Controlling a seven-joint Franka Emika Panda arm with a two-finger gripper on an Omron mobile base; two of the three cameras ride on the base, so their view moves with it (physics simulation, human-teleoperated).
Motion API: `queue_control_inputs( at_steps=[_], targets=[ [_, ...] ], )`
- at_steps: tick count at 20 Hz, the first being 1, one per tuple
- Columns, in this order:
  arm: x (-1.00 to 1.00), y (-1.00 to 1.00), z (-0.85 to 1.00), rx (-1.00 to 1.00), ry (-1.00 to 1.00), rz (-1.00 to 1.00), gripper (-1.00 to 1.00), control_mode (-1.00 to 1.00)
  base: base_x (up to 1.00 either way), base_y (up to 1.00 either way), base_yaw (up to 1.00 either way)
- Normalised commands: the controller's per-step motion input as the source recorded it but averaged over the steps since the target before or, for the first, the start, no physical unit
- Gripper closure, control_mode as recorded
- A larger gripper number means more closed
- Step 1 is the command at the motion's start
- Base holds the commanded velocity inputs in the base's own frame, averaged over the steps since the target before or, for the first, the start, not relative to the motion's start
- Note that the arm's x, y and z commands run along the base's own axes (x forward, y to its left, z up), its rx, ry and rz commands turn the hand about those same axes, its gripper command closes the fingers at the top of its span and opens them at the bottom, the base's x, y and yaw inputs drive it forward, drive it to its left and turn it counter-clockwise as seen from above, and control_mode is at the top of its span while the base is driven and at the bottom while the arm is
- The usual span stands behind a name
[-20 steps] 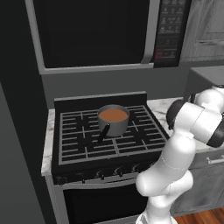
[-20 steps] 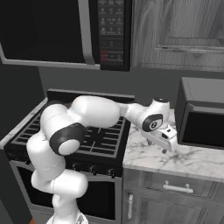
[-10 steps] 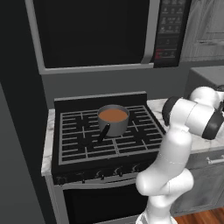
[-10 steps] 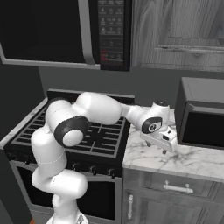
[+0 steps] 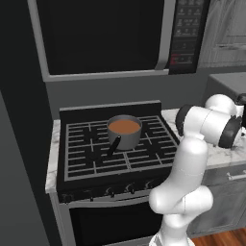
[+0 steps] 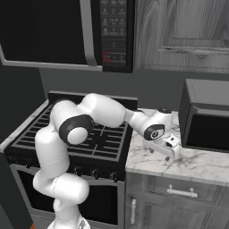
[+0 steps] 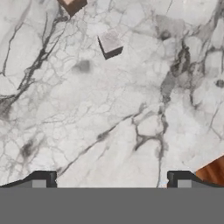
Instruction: Pick up the sugar cube(s) and place them in the saucepan with hot chocolate.
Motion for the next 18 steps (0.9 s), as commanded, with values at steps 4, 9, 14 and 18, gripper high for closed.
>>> queue_control_inputs(
  at_steps=[4, 9, 14, 18],
  targets=[
    [0.32, 0.00, -0.13, 0.00, 0.00, 0.00, -1.00, -1.00, 0.00, 0.00, 0.00],
    [0.39, 0.00, -0.05, 0.00, 0.00, 0.00, -1.00, -1.00, 0.00, 0.00, 0.00],
    [0.13, -0.04, 0.00, 0.00, 0.00, 0.00, -1.00, -1.00, 0.00, 0.00, 0.00],
    [0.00, -0.26, 0.00, 0.00, -0.01, -0.03, -1.00, -1.00, 0.00, 0.00, 0.00]
  ],
)
